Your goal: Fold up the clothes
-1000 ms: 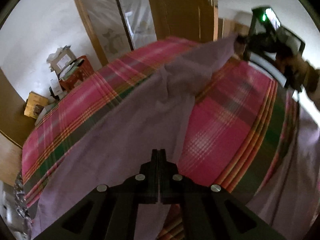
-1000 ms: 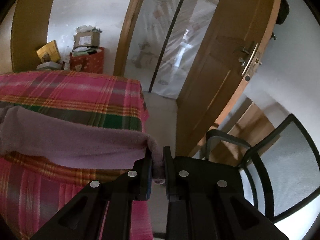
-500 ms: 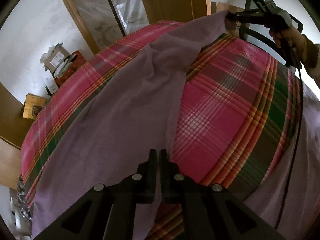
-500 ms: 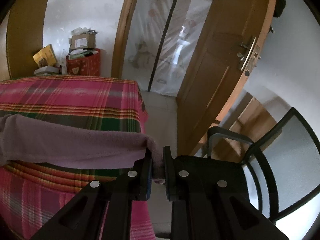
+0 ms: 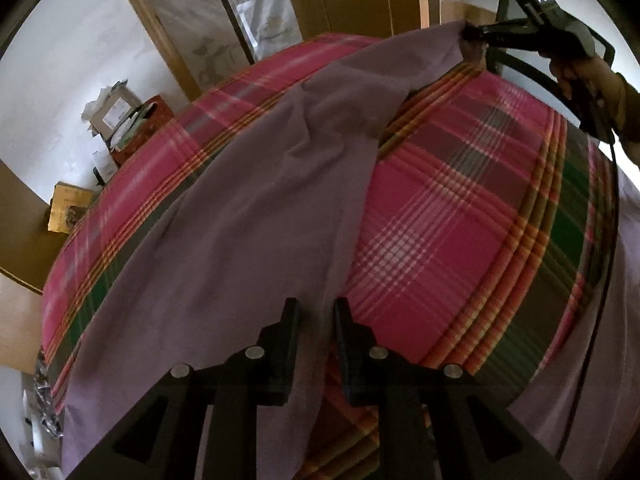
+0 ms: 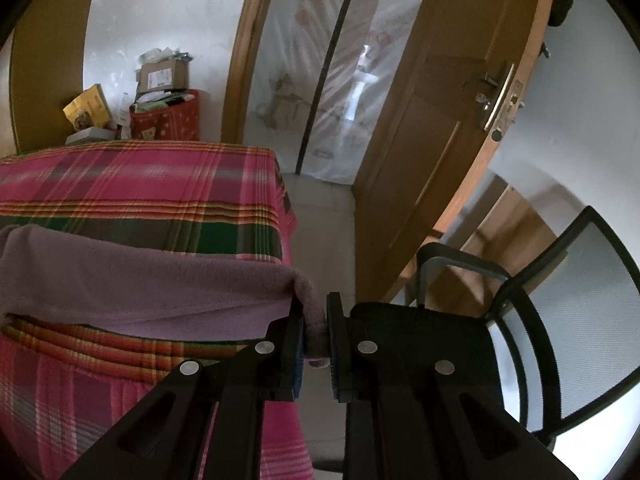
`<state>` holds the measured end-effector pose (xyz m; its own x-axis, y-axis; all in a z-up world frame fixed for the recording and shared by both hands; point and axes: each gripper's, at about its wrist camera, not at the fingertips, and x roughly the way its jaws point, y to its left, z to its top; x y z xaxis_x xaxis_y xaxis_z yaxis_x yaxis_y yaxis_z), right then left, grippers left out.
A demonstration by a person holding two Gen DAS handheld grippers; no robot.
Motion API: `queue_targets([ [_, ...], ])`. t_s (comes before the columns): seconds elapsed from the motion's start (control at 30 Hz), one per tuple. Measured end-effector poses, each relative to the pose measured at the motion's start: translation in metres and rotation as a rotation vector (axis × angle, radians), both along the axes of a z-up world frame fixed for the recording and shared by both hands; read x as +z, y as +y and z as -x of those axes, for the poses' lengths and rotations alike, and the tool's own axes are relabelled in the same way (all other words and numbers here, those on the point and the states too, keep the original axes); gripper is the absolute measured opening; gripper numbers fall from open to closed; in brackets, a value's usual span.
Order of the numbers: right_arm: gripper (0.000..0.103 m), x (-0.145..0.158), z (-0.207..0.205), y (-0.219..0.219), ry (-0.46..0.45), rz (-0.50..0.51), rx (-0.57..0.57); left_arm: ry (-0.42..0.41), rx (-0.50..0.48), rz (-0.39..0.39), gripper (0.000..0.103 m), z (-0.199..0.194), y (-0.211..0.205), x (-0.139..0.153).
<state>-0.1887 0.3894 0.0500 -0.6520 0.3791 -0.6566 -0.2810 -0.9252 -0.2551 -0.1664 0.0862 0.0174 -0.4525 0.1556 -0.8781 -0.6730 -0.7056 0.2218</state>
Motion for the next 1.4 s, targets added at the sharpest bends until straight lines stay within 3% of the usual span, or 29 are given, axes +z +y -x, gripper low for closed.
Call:
queue_targets([
  [0.03,0.010,-0.001,0.000,0.000,-0.001,0.001,0.000,0.005,0.002,0.001,0.018,0.000,0.001,0.000],
  [0.13,0.010,-0.003,0.000,0.000,-0.005,0.001,-0.002,0.004,0.026,-0.046,0.004,0.002,-0.005,0.006],
  [0.5,0.010,-0.004,0.007,0.002,0.020,-0.001,-0.020,0.082,0.129,-0.285,0.003,0.005,-0.052,0.068],
  [0.7,0.010,0.003,0.002,0.004,0.038,-0.011,-0.013,0.068,0.129,-0.341,0.004,-0.002,-0.066,0.080],
  [1.03,0.010,-0.009,-0.030,0.013,0.000,-0.003,-0.005,-0.029,0.033,-0.254,0.004,-0.030,-0.045,0.048],
  [1.4,0.011,-0.021,-0.052,0.009,-0.086,-0.035,0.042,-0.103,0.023,-0.229,0.004,-0.039,-0.043,0.028],
])
